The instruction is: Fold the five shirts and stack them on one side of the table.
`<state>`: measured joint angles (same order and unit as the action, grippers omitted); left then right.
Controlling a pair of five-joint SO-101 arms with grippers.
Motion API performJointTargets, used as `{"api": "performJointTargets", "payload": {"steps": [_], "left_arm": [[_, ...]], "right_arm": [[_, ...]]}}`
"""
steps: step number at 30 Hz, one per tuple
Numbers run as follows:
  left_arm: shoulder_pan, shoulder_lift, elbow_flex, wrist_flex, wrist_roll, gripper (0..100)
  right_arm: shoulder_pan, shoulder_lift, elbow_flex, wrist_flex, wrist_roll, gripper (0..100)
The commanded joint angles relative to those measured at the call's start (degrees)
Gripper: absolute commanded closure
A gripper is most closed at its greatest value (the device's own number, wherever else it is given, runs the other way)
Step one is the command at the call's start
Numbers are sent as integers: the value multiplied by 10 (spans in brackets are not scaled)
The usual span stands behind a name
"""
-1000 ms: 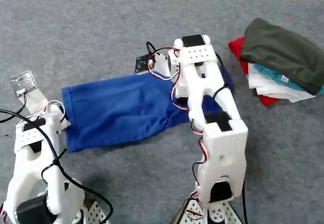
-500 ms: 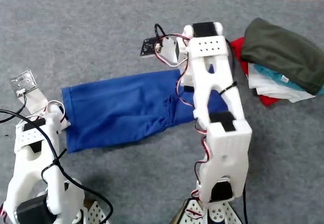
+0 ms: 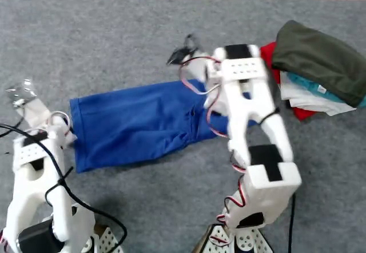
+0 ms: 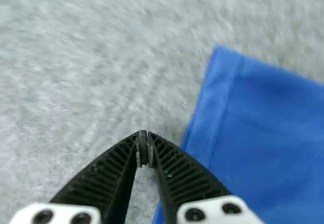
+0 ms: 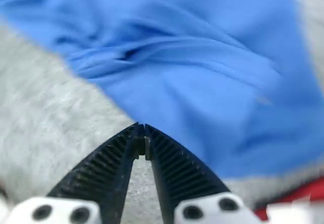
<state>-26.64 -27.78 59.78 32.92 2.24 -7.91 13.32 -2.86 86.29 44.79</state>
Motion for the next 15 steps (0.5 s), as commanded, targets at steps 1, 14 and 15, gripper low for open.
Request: {"api": "performJointTargets", "payload": {"steps": [1,14,15], "left_arm": [[-16,9,-118,118,30,903],[10,315,-429,338,43,803],[10,340,-451,349,43,802]], "right_arm": [[62,-54,-4,-17,-69,994],[299,-261,250,-58,17,994],[325,-284,286,-78,33,994]]}}
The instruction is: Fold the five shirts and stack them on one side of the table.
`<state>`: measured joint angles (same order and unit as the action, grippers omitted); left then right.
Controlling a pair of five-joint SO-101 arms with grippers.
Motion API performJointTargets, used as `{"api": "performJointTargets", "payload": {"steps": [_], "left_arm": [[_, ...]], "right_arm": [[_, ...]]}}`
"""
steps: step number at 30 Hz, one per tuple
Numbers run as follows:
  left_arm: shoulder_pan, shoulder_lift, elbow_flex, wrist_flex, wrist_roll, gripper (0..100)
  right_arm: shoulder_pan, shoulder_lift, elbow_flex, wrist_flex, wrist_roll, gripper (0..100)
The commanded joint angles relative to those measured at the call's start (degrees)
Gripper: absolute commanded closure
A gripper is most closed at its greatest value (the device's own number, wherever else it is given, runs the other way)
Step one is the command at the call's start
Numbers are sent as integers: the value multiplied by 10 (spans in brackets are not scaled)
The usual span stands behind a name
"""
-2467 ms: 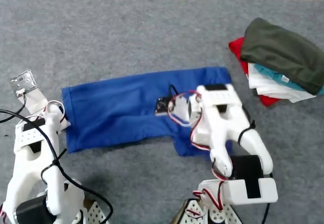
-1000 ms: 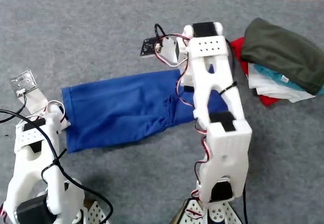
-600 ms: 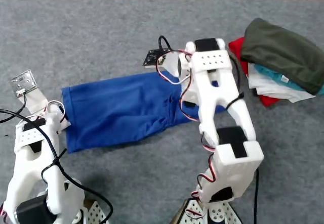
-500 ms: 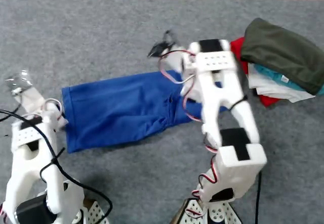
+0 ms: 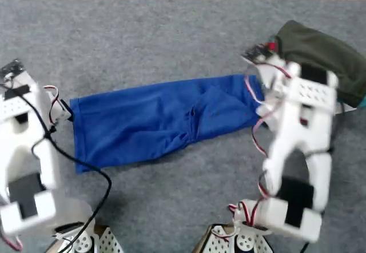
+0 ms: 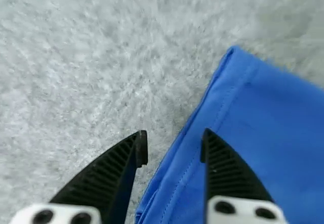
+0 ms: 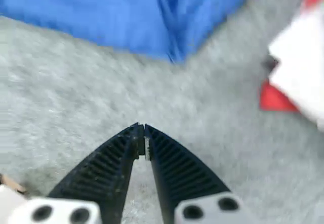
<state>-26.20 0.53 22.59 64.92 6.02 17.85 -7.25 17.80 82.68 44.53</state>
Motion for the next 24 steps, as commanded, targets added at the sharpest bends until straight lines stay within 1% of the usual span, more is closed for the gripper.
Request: {"api": "performJointTargets", "payload": {"steps": [1,5,8,15,18,24], "left_arm": [[5,79,-100,39,5,802],[6,153,-175,72,4,805],[18,185,-202,84,1,807],[63,192,-209,113,0,808],[60,165,-206,119,-4,808],[55,95,-204,156,-44,808]], "right_arm": [[94,-102,116,-64,52,994],[184,-170,247,-153,98,994],[215,-182,315,-192,121,994],[218,-182,390,-235,124,994],[218,-182,408,-258,124,994],[204,-182,434,-279,121,994]]}}
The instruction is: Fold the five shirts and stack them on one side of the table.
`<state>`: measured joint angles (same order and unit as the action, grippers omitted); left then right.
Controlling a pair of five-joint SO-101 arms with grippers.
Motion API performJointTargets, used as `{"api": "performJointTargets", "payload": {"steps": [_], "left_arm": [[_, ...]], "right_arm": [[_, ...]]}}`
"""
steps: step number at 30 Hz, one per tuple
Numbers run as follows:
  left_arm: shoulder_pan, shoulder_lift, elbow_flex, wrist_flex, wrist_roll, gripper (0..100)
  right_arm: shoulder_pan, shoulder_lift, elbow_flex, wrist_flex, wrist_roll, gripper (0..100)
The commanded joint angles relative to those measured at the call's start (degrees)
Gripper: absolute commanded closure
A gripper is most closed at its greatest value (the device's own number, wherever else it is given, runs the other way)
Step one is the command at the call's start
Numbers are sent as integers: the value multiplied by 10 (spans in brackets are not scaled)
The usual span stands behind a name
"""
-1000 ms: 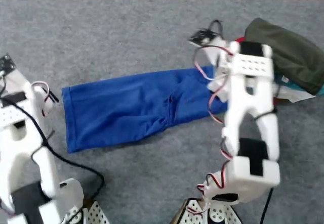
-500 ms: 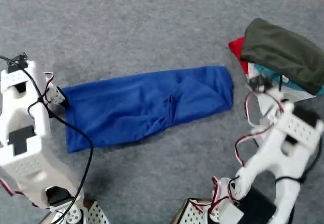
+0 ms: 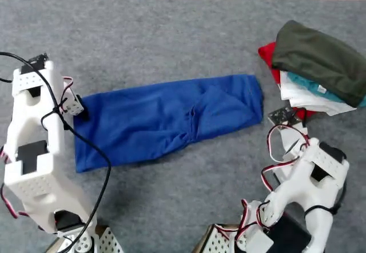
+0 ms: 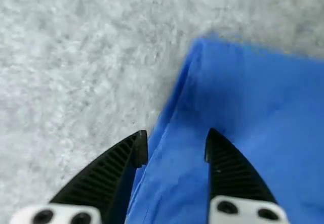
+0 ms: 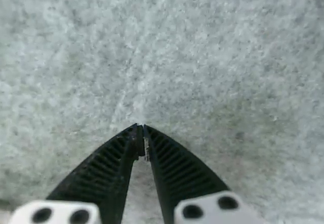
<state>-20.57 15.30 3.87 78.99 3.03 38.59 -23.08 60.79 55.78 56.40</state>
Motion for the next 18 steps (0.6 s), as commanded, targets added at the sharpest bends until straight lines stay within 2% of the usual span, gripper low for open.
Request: {"api": "performJointTargets", "payload": {"steps": [1,7,12,18], "left_arm": [[-3,-62,-17,19,-15,808],[4,-95,18,11,-27,808],[32,-95,139,-96,-31,808],[26,-95,222,-201,-26,808]], "right_arm": [[-9,-23,8,-10,2,994],[-38,2,15,-11,-15,994],[-40,65,-15,-29,-33,994],[-39,109,-46,-20,-35,994]]}}
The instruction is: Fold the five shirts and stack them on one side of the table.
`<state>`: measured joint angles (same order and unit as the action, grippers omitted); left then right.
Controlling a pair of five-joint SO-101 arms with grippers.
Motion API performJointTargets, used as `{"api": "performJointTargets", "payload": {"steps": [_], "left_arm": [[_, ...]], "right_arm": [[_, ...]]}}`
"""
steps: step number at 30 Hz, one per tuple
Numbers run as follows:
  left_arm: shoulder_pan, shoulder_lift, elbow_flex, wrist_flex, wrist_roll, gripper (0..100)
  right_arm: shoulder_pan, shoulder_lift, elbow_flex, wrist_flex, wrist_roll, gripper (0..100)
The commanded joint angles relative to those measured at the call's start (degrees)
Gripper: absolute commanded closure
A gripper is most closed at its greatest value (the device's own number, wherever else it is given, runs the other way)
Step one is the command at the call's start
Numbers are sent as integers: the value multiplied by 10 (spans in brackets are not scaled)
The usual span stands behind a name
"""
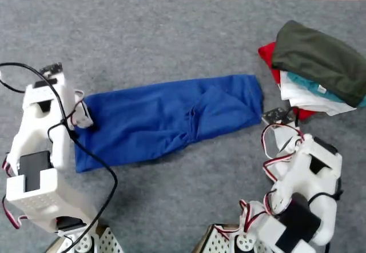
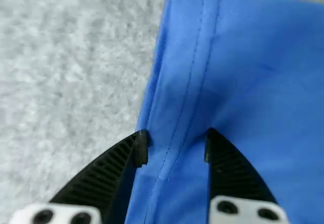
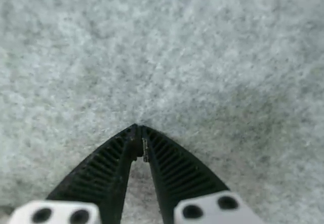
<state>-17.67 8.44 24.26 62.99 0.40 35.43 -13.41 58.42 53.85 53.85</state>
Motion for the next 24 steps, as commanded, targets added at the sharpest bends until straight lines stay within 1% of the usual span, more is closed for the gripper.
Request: {"api": "performJointTargets", "payload": {"steps": [1,3,7,10,19,21,24], "left_arm": [[-9,-26,22,-50,1,808],[-22,-26,22,-62,1,809],[-50,-26,11,-62,-4,848],[-55,-26,8,-60,-5,850],[-25,-26,36,-62,-5,856],[-11,-26,42,-62,-5,885],[13,-26,43,-62,-4,969]], "right_arm": [[-7,12,-24,3,-10,994],[-7,12,-24,4,-10,994],[-8,12,-24,4,-10,994],[-8,13,-24,4,-10,994],[-8,13,-24,4,-10,994],[-8,13,-24,4,-10,994],[-8,13,-24,4,-10,994]]}}
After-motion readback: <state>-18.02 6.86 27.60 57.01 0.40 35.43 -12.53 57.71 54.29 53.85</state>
